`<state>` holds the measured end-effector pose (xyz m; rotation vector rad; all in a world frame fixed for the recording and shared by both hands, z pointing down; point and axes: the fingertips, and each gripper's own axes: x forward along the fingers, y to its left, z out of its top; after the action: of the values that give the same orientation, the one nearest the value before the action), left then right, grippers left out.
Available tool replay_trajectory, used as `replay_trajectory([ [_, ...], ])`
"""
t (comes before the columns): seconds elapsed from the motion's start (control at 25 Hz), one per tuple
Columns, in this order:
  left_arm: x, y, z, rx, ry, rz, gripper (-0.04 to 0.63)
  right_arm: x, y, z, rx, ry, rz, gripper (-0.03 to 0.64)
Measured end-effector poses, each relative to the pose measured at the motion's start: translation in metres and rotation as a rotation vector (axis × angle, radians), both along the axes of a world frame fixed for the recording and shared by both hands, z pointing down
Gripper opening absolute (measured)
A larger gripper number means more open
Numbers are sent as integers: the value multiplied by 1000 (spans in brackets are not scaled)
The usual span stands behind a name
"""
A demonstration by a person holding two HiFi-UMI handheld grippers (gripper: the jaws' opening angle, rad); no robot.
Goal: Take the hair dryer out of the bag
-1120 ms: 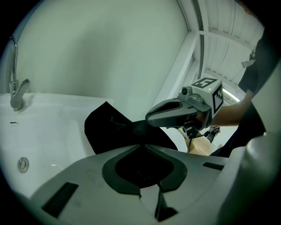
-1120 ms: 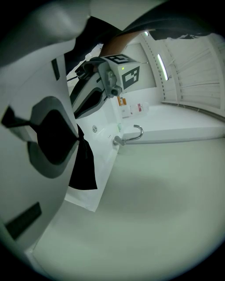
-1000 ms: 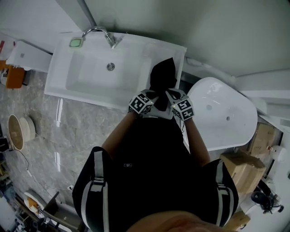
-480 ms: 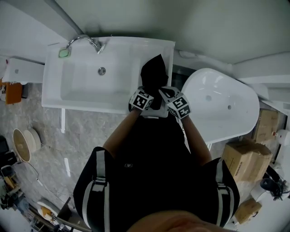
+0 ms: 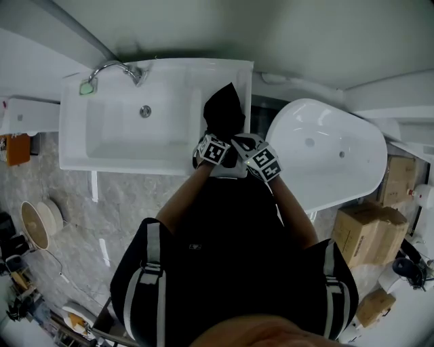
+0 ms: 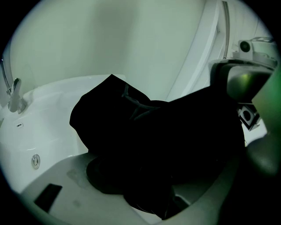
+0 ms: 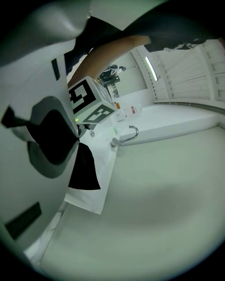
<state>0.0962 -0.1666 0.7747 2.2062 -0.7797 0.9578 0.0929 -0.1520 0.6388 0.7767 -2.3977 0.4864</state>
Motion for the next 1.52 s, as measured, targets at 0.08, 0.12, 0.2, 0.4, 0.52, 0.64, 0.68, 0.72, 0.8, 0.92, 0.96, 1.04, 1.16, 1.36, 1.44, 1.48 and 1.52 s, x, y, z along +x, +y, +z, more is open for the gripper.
replay_trajectory([
  [0.08,4,0,4,-18,-2,8,207,1,2,2,-12,2,-4,66],
  [0.12,5,0,6,-28,0,10,209,1,2,4,-18,4,-4,66],
  [0.2,5,-6,6,-29,-5,6,209,4,2,7,-28,9,0,64],
  [0.4,4,-16,7,-45,8,-24,216,10,6,20,-63,27,-9,65],
  [0.52,9,-15,9,-85,70,-31,218,9,11,27,-66,47,-23,66],
  [0.64,12,-12,2,-115,170,-26,215,9,15,28,-64,52,-27,66],
  [0.68,12,-11,0,-122,207,-20,213,8,15,27,-63,51,-29,66],
  [0.72,10,-10,-2,-130,248,-16,210,7,15,26,-63,49,-31,66],
  [0.8,7,-8,-9,-154,341,-15,210,4,14,25,-63,49,-44,66],
  [0.92,3,-7,-23,-204,473,-22,209,2,14,24,-58,60,-75,66],
  [0.96,1,-5,-27,-220,504,-24,209,1,15,23,-56,61,-81,66],
  [1.04,-1,-1,-33,-250,562,-29,209,0,16,19,-49,49,-87,66],
  [1.16,-6,3,-42,-283,648,-45,209,-2,16,11,-30,11,-85,66],
  [1.36,-18,7,-64,-289,775,-57,209,-8,13,-8,2,-76,-73,74],
  [1.44,-24,9,-74,-278,809,-47,209,-8,12,-16,16,-106,-63,92],
  [1.48,-27,11,-78,-271,822,-39,209,-9,12,-19,21,-123,-57,99],
  [1.52,-30,13,-82,-263,831,-31,209,-10,12,-23,25,-142,-51,104],
])
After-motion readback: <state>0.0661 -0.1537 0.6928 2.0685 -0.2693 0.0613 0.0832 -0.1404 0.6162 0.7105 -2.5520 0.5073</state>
